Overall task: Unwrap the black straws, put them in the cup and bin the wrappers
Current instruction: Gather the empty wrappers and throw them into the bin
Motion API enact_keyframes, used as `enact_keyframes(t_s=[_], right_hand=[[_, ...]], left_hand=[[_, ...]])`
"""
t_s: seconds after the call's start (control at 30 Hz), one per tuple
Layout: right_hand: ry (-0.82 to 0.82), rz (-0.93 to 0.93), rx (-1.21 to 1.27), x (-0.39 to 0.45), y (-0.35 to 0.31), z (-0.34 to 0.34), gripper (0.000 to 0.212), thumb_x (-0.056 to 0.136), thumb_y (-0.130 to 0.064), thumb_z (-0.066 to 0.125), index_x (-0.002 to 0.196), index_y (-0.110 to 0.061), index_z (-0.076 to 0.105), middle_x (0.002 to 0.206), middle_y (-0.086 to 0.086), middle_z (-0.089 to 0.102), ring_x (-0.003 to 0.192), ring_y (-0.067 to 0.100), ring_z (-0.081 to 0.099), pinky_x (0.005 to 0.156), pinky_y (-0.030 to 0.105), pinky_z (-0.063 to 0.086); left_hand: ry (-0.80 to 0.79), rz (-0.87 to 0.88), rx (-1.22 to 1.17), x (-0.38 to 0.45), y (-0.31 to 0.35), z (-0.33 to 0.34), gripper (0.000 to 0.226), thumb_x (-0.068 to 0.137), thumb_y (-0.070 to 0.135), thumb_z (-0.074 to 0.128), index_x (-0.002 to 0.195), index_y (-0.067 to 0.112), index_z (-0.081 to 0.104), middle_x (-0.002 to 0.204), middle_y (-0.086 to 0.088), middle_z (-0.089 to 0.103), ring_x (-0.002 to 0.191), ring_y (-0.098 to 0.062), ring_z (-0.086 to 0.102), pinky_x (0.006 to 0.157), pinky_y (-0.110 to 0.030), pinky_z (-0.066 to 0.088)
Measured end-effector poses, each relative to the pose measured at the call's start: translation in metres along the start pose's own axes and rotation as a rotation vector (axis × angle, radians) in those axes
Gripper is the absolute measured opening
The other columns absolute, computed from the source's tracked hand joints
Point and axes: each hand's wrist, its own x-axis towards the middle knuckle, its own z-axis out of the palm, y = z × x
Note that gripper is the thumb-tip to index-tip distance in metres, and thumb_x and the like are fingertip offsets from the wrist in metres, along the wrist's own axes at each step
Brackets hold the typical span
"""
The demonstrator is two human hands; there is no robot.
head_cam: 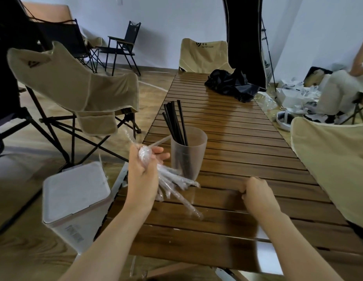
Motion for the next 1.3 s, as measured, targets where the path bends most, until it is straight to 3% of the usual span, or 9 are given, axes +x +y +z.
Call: enact_keyframes(t_s=[0.17, 0.3, 0.43, 0.63, 0.87, 1.0, 1.07, 1.13, 1.3], right_hand=[[-0.006, -0.008, 0.085, 0.001, -0.006, 0.004, 0.008, 0.089, -0.011, 0.059, 0.091, -0.017, 0.063, 0.094, 0.007, 0.065, 0.081, 0.021, 0.063, 0.076, 0.035, 0.056], [0.067, -0.344, 0.477, -0.007, -0.044, -0.015, 0.02, 0.09, -0.032, 0.058, 0.11, -0.025, 0.058, 0.108, -0.01, 0.059, 0.097, 0.002, 0.055, 0.083, 0.019, 0.047], [0.029, -0.575, 0.5, -0.021, -0.078, -0.031, 0.039, 0.083, -0.035, 0.066, 0.119, -0.033, 0.05, 0.112, -0.02, 0.053, 0.103, -0.006, 0.05, 0.087, 0.018, 0.047], [0.15, -0.682, 0.557, -0.032, -0.092, -0.03, 0.079, 0.083, -0.027, 0.068, 0.142, -0.044, 0.019, 0.107, -0.024, 0.046, 0.096, -0.009, 0.05, 0.075, 0.006, 0.046], [0.258, -0.699, 0.49, -0.034, -0.104, -0.014, 0.033, 0.088, -0.024, 0.063, 0.119, -0.026, 0.052, 0.11, -0.01, 0.052, 0.094, 0.004, 0.057, 0.084, 0.026, 0.054], [0.28, -0.618, 0.655, -0.035, -0.105, -0.025, 0.057, 0.088, -0.026, 0.062, 0.137, -0.025, 0.034, 0.093, -0.016, 0.049, 0.076, -0.006, 0.053, 0.074, 0.012, 0.05], [0.311, -0.674, 0.609, -0.036, -0.104, -0.03, 0.068, 0.088, -0.023, 0.061, 0.145, -0.027, 0.025, 0.094, -0.019, 0.044, 0.074, -0.012, 0.048, 0.077, 0.012, 0.048], [0.316, -0.699, 0.571, -0.036, -0.104, -0.034, 0.072, 0.089, -0.02, 0.061, 0.147, -0.032, 0.02, 0.097, -0.019, 0.043, 0.074, -0.015, 0.046, 0.08, 0.014, 0.048], [0.301, -0.726, 0.494, -0.033, -0.099, -0.035, 0.078, 0.092, -0.016, 0.058, 0.145, -0.048, 0.01, 0.098, -0.015, 0.045, 0.073, -0.008, 0.048, 0.077, 0.019, 0.054]], left_hand=[[0.054, 0.013, -0.042, 0.0, -0.001, 0.003, 0.033, 0.097, -0.002, 0.041, 0.109, 0.027, 0.05, 0.084, -0.001, 0.056, 0.066, -0.005, 0.052, 0.064, -0.021, 0.047], [0.021, -0.013, -0.061, 0.0, 0.0, 0.006, 0.045, 0.097, -0.001, 0.04, 0.103, 0.042, 0.049, 0.077, 0.002, 0.051, 0.061, -0.004, 0.046, 0.059, -0.02, 0.043], [-0.048, -0.04, -0.09, -0.001, 0.001, 0.008, 0.034, 0.096, -0.002, 0.04, 0.103, 0.03, 0.05, 0.075, 0.002, 0.05, 0.058, -0.004, 0.044, 0.056, -0.02, 0.038], [-0.151, -0.003, 0.076, -0.005, -0.004, 0.007, 0.036, 0.092, -0.002, 0.046, 0.107, 0.031, 0.044, 0.09, -0.008, 0.054, 0.067, -0.01, 0.052, 0.059, -0.024, 0.043], [-0.229, 0.07, 0.2, -0.008, 0.002, 0.008, 0.029, 0.092, 0.003, 0.055, 0.112, 0.022, 0.044, 0.084, 0.004, 0.054, 0.063, 0.0, 0.055, 0.056, -0.017, 0.046], [-0.206, 0.105, 0.262, -0.011, 0.008, 0.012, 0.036, 0.09, 0.018, 0.064, 0.118, 0.025, 0.041, 0.094, 0.016, 0.058, 0.085, 0.014, 0.06, 0.067, -0.004, 0.047], [-0.198, 0.137, 0.303, -0.01, 0.008, 0.011, 0.033, 0.091, 0.034, 0.059, 0.118, 0.028, 0.043, 0.087, 0.01, 0.062, 0.082, 0.0, 0.065, 0.065, -0.016, 0.053], [-0.198, 0.152, 0.337, -0.007, 0.005, 0.008, 0.024, 0.093, 0.045, 0.049, 0.105, 0.025, 0.052, 0.075, 0.0, 0.061, 0.065, -0.019, 0.06, 0.059, -0.034, 0.053], [-0.179, 0.17, 0.374, -0.005, 0.0, 0.004, 0.053, 0.1, 0.03, 0.042, 0.052, 0.01, 0.053, 0.048, -0.001, 0.048, 0.045, -0.01, 0.045, 0.05, -0.019, 0.037]])
